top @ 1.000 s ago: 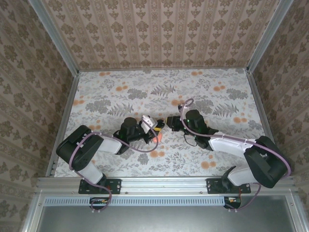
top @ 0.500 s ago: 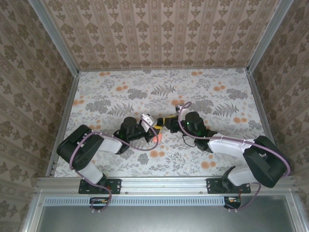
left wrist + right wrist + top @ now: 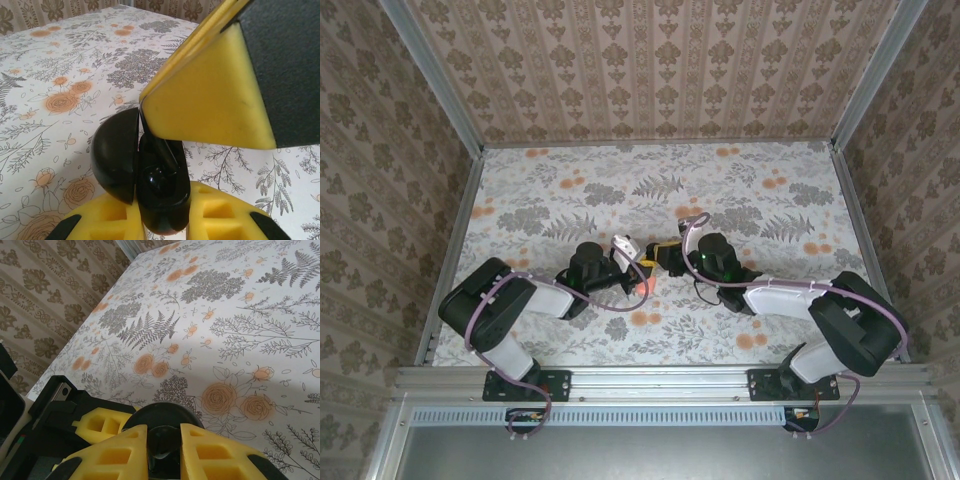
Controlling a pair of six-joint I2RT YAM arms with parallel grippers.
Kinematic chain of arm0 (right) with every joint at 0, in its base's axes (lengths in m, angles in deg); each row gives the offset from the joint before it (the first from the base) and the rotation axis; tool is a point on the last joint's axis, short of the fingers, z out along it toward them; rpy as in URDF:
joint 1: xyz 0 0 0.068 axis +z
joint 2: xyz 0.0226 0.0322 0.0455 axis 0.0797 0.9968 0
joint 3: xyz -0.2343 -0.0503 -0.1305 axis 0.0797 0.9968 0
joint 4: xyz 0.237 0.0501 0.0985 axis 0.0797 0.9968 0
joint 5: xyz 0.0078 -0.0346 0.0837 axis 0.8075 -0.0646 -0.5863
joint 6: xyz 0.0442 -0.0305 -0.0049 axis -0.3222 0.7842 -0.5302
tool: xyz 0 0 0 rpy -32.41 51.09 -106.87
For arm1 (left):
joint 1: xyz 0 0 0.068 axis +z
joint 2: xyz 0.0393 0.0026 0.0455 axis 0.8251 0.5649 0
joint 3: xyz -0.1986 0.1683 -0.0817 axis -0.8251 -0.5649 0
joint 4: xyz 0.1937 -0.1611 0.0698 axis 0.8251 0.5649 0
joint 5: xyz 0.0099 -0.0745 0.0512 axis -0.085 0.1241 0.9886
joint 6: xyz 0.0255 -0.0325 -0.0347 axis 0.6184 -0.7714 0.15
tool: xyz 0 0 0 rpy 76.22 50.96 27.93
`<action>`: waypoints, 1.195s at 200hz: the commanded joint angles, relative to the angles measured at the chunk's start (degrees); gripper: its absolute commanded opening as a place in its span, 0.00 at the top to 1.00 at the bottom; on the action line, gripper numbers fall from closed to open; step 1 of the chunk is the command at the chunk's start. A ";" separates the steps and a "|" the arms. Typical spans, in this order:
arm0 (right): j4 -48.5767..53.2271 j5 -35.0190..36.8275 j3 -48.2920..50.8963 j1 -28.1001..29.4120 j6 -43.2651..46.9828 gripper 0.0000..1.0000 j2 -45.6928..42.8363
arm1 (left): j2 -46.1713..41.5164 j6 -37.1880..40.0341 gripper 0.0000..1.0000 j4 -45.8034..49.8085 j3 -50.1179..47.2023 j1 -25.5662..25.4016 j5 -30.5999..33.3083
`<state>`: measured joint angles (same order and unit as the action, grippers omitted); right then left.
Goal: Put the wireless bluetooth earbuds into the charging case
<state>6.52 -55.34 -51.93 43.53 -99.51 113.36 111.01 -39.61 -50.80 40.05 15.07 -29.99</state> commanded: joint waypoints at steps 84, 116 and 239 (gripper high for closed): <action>0.50 3.22 1.15 1.40 4.93 0.81 -0.89 | -2.77 -1.94 0.92 -2.31 0.78 -0.34 -0.65; 0.84 2.65 1.27 1.71 5.79 0.81 -1.06 | -3.30 -1.65 0.92 -2.01 0.91 -0.31 -0.74; 0.75 1.00 1.03 2.26 6.55 0.71 -0.77 | -5.04 -0.68 0.91 -0.36 1.35 -0.33 -1.00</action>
<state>5.56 -53.61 -51.66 45.35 -93.76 113.18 108.25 -40.63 -49.05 40.05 15.07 -30.01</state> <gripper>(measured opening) 0.274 0.182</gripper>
